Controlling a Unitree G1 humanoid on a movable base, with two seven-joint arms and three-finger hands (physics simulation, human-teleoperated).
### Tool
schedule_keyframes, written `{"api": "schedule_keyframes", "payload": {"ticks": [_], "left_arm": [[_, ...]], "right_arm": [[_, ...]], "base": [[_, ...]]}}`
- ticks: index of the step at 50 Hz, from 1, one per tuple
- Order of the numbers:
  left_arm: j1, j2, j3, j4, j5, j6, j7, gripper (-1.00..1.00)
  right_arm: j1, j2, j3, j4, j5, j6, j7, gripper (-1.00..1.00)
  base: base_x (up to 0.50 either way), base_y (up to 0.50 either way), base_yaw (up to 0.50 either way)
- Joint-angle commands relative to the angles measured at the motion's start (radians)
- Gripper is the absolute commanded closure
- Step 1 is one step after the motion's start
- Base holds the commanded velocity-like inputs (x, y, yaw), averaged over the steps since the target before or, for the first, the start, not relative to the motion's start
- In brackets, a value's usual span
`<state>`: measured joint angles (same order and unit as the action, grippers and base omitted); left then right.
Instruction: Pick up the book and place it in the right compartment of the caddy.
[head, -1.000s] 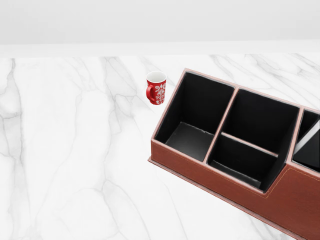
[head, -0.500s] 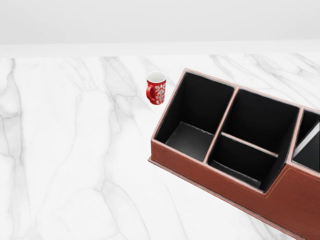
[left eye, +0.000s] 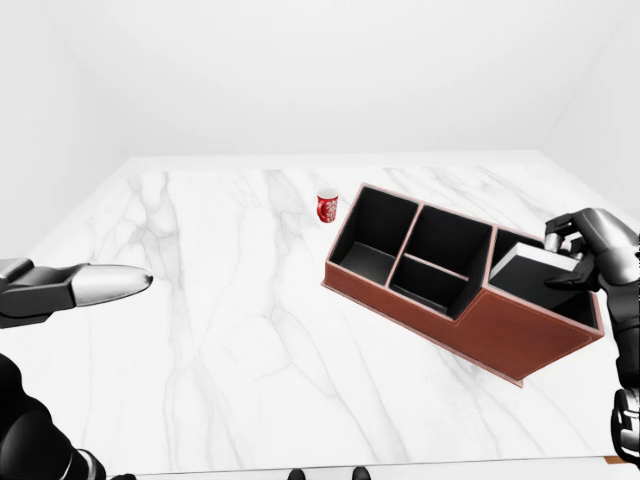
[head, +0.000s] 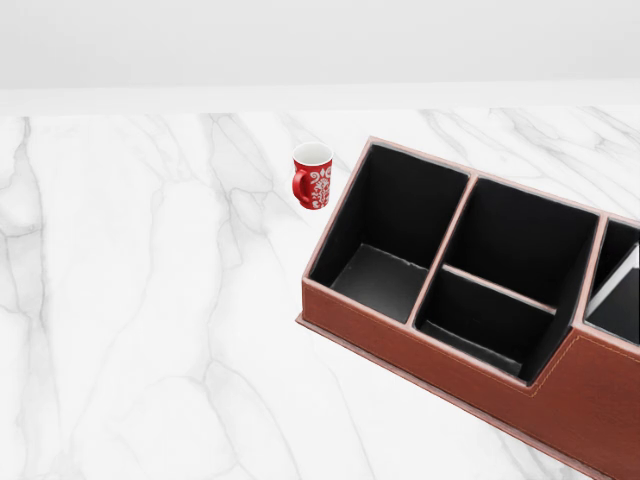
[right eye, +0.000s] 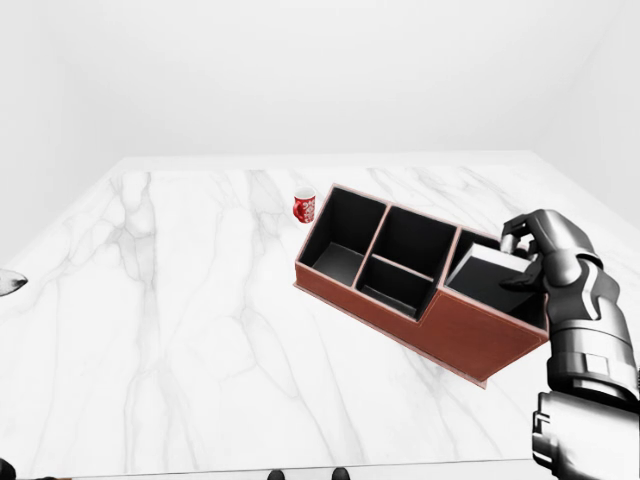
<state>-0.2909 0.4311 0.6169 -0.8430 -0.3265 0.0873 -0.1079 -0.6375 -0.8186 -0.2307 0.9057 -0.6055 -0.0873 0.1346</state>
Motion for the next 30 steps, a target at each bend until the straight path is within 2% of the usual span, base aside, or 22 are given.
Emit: {"api": "schedule_keyframes", "payload": {"ticks": [1, 30], "left_arm": [[-0.002, 0.0, 0.002, -0.003, 0.001, 0.0, -0.001, -1.0], [0.0, -0.002, -0.001, 0.003, 0.008, 0.0, -0.004, -1.0]], "right_arm": [[-0.011, 0.002, -0.018, 0.0, -0.009, 0.0, -0.019, 1.0], [-0.009, 0.025, -0.004, 0.035, -0.018, 0.0, -0.045, 1.0]], "base": [[0.0, 0.0, 0.0], [0.0, 0.0, 0.0]]}}
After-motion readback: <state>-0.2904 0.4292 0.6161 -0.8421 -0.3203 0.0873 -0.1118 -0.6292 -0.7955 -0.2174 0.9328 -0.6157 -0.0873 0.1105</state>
